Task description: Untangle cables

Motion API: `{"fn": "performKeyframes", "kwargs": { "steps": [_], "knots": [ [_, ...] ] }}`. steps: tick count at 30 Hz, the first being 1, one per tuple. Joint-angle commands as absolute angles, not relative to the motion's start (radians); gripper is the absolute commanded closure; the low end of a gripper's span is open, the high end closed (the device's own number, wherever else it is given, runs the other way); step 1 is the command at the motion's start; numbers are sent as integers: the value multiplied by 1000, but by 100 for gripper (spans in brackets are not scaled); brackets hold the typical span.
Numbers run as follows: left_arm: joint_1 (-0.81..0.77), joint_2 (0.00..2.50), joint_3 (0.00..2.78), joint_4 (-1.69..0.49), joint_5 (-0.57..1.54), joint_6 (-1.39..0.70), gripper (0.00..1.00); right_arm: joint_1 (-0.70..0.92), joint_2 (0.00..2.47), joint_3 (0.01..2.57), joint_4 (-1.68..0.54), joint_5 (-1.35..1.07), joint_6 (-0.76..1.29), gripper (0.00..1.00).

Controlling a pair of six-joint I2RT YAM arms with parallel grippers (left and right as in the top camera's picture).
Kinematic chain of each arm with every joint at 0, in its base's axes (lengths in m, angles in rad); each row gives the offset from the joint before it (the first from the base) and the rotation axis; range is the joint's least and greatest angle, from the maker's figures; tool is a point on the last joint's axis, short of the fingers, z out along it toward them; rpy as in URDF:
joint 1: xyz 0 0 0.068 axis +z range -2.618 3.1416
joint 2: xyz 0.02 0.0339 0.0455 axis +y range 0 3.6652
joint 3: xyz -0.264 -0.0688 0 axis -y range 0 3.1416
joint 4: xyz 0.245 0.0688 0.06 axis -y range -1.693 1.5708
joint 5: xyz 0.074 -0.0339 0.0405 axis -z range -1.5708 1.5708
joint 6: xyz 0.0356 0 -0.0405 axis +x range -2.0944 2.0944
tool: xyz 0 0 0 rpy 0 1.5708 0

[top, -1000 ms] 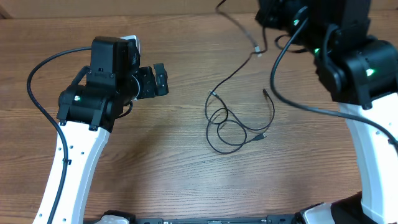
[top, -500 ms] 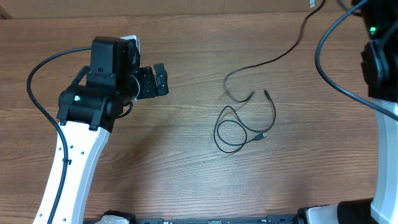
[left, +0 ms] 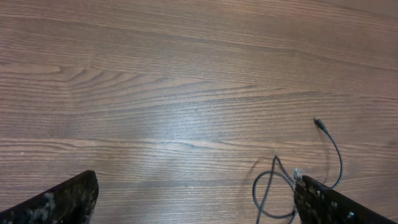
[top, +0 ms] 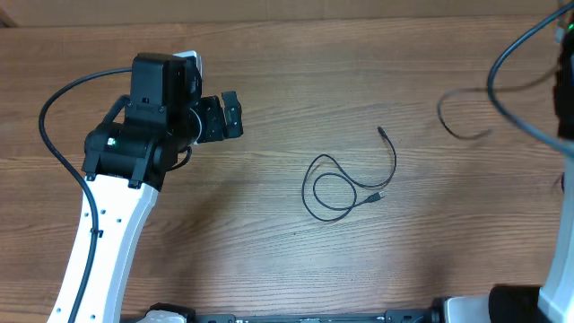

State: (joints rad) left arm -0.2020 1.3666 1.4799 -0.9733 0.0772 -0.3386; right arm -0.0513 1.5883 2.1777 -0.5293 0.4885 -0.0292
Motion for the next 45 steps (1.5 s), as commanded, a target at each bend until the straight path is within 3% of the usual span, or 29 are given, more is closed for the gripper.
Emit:
{"fn": "performKeyframes", "kwargs": {
  "steps": [1,2,8,15,34,36,39,45],
  "knots": [
    [-197,1371,1500,-972,70,-348,0,-156,1647,2194,-548,538,-53,96],
    [-197,1372,1500,-972,70,-348,0,-255,1692,2194,-561,538,-53,96],
    [-197,1372,1500,-972,70,-348,0,-444,1760,2179,-597,527,90,96],
    [-197,1372,1500,-972,70,-348,1,-619,1809,2179,-646,310,105,96],
    [-197,1372,1500,-972,70,-348,0,-646,1946,1934,-836,241,215,96],
    [-197,1372,1500,-972,70,-348,0,-646,1948,1889,-833,241,236,70],
    [-197,1372,1500,-972,70,-348,0,-646,1948,1855,-838,206,243,1],
    [-197,1372,1500,-972,70,-348,0,-645,1947,1853,-873,42,234,0]
  ]
}}
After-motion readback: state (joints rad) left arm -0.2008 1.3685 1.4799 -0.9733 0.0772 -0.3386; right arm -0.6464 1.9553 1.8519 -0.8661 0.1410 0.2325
